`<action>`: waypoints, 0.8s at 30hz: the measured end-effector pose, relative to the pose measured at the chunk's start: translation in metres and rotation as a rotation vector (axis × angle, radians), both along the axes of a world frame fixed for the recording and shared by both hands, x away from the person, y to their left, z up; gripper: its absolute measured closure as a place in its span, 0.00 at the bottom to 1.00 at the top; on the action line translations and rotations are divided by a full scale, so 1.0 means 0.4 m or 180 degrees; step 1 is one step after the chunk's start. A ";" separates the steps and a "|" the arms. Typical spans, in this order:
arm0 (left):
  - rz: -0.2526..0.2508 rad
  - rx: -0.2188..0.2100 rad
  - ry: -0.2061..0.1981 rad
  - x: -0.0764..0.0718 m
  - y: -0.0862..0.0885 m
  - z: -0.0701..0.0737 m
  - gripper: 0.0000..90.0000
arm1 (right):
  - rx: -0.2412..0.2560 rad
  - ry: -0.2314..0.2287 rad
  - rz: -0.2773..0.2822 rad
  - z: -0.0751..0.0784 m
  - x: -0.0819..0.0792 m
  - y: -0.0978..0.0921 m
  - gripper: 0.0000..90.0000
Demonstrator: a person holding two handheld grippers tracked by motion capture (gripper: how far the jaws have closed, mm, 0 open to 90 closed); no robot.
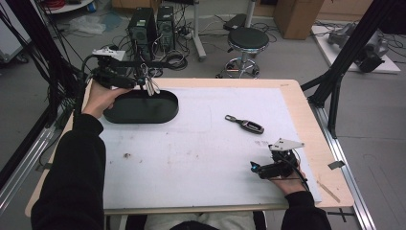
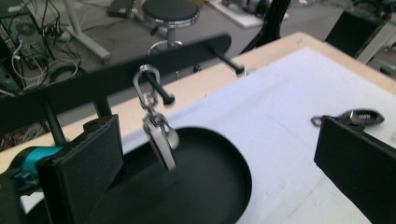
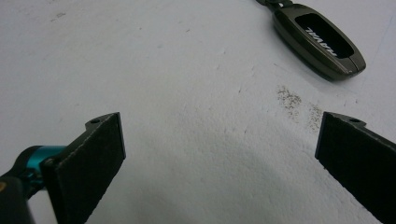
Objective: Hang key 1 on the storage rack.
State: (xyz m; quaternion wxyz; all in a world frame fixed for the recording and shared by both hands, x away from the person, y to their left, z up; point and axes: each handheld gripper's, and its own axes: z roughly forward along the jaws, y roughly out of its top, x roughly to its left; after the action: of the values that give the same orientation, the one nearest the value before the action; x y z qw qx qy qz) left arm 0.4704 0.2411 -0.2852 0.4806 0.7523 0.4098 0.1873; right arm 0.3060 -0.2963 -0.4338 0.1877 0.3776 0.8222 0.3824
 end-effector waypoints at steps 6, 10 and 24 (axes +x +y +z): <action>0.0002 -0.0052 0.0023 -0.023 0.009 -0.029 0.02 | 0.0005 0.0002 -0.0002 0.000 0.000 0.000 0.01; -0.0102 -0.0021 0.0019 -0.043 0.003 -0.036 0.02 | 0.0001 0.0007 -0.0003 0.000 0.000 0.000 0.01; -0.0218 -0.0019 -0.0011 -0.092 -0.004 -0.062 0.02 | -0.0012 -0.0001 0.0004 -0.001 0.001 0.001 0.01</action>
State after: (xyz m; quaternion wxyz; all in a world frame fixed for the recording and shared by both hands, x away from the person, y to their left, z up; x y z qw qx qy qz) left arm 0.4336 0.2395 -0.3102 0.4897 0.7642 0.3835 0.1708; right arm 0.3064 -0.2958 -0.4343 0.1884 0.3767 0.8231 0.3810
